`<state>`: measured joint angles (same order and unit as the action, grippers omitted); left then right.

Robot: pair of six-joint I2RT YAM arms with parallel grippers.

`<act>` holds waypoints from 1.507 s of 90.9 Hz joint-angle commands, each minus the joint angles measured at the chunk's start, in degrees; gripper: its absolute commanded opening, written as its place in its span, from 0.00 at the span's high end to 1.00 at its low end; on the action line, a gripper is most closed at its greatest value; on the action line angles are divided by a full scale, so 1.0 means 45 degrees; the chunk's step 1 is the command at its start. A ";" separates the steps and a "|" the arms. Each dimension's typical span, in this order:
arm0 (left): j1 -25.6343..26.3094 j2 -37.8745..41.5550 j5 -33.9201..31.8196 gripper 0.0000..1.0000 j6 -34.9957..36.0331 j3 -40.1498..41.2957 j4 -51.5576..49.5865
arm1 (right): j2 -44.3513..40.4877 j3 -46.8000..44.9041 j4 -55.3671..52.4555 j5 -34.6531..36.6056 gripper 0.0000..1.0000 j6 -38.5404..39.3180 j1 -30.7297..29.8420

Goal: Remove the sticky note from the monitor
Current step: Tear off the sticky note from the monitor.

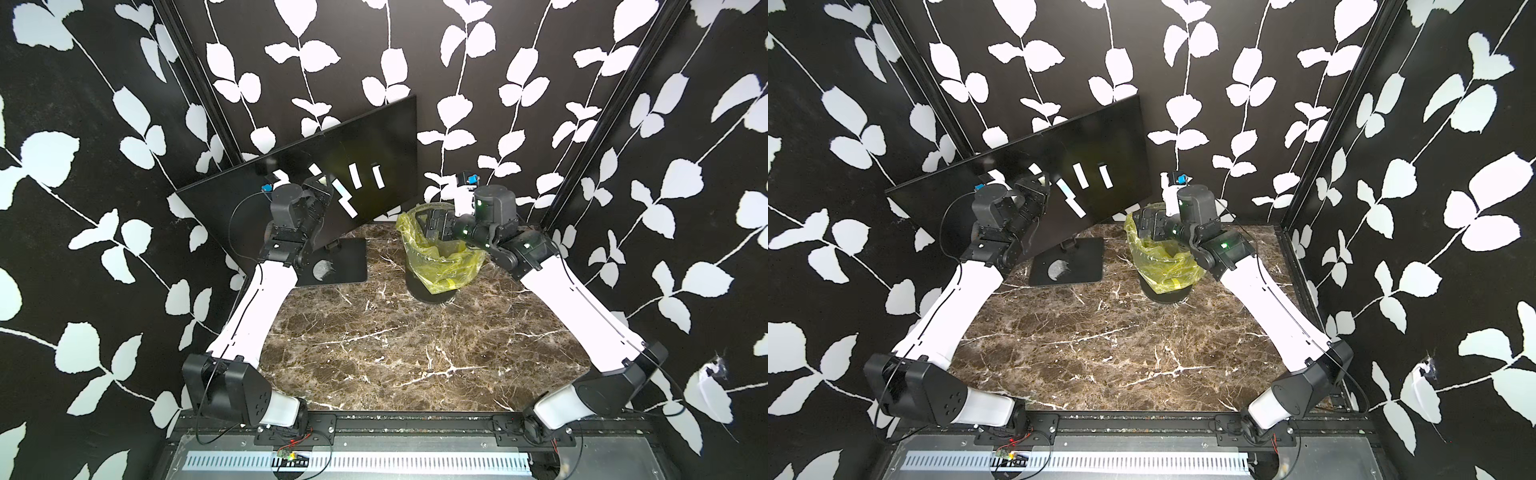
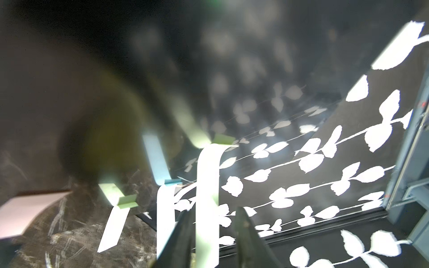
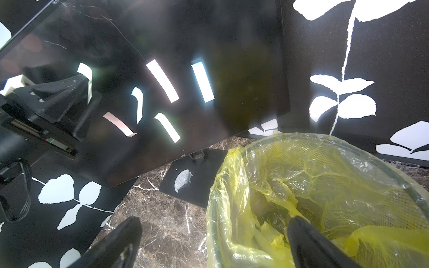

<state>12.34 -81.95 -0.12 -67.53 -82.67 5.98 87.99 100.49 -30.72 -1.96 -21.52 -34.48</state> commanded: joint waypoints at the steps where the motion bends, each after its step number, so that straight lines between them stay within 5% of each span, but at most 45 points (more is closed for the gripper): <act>1: 0.0039 -0.0009 0.0124 0.83 -0.0080 -0.0299 0.0543 | 0.0035 0.0348 0.0540 -0.0129 0.01 0.0199 -0.0073; 11: 0.0032 0.0066 0.0127 1.00 -0.0159 -0.0140 0.0551 | 0.0063 0.0413 0.0430 -0.0098 0.01 0.0358 -0.0072; 74: 0.0862 0.2170 -0.0553 1.00 0.0767 0.1092 -0.0558 | -0.0382 0.0174 -0.0295 0.0665 0.00 0.1078 -0.0056; 97: 0.2788 0.1374 0.0075 1.00 0.1853 0.0245 -0.2037 | -0.0588 0.0307 -0.1135 0.1317 0.00 0.1563 0.0029; 137: 0.5096 -0.3991 0.2776 1.00 0.6981 -0.7333 -0.9359 | -0.1687 0.0362 -0.3532 0.2513 0.01 0.1461 0.1833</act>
<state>33.58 -96.09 8.38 -45.08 -108.51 -24.18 83.81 102.30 -45.84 7.14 -14.96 -27.86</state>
